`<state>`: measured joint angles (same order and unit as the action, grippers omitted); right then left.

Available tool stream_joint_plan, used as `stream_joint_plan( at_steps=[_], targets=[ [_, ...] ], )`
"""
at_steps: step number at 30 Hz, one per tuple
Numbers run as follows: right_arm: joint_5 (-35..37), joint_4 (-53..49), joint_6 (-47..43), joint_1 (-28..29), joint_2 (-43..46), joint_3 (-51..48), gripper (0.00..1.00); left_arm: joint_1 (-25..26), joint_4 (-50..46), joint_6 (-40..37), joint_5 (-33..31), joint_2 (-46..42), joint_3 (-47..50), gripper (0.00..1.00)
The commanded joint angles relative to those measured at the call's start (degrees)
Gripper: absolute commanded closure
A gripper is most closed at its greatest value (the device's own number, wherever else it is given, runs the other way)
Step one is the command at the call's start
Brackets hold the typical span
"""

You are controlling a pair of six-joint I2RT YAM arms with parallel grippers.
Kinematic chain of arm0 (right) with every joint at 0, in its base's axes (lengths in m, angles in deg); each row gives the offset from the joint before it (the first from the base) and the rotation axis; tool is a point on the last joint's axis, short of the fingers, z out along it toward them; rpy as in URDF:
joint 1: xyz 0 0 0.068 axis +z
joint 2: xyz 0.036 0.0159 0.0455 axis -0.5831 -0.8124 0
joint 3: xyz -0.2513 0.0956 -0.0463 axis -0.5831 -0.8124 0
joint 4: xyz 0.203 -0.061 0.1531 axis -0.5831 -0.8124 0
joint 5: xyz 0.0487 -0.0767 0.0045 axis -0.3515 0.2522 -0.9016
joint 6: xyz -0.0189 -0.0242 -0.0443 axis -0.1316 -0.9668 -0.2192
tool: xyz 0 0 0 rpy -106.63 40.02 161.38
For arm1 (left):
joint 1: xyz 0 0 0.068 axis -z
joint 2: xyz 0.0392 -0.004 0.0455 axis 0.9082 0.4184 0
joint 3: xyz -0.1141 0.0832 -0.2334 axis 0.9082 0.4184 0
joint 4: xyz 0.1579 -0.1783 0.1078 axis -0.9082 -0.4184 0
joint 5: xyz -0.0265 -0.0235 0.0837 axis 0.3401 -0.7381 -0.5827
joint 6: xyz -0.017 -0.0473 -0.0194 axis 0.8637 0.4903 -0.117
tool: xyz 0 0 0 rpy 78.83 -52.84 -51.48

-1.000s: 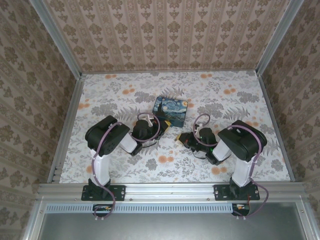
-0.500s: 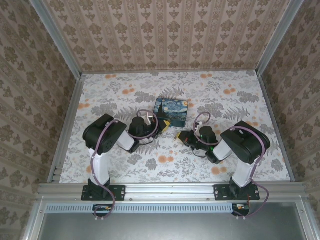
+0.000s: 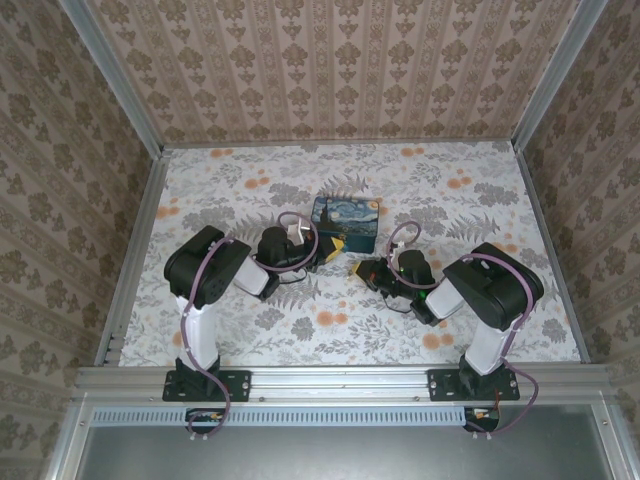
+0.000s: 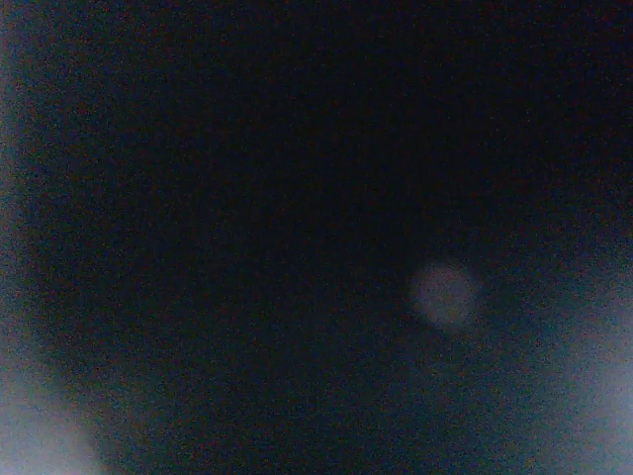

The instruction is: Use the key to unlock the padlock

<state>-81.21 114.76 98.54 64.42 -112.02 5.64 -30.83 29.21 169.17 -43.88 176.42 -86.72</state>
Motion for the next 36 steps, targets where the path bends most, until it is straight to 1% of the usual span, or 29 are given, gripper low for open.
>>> stream_joint_plan(
  at_steps=[1,11,22,36],
  targets=[
    [-0.9,-0.3,0.3,-0.3,1.4,1.1,1.00,-0.2,2.0,-1.6,2.2,-0.6,-0.6,1.00],
    [-0.3,-1.5,-0.3,-0.7,3.5,-0.7,1.00,-0.2,2.0,-1.9,1.8,0.0,-0.1,1.00],
    [0.1,-6.3,-1.8,-1.3,7.1,0.0,1.00,-0.2,2.0,-2.4,1.8,0.2,0.3,1.00],
    [-0.3,-8.2,-2.0,-1.8,7.1,2.5,1.00,-0.1,2.0,-2.6,1.7,0.4,0.5,1.00]
  ],
)
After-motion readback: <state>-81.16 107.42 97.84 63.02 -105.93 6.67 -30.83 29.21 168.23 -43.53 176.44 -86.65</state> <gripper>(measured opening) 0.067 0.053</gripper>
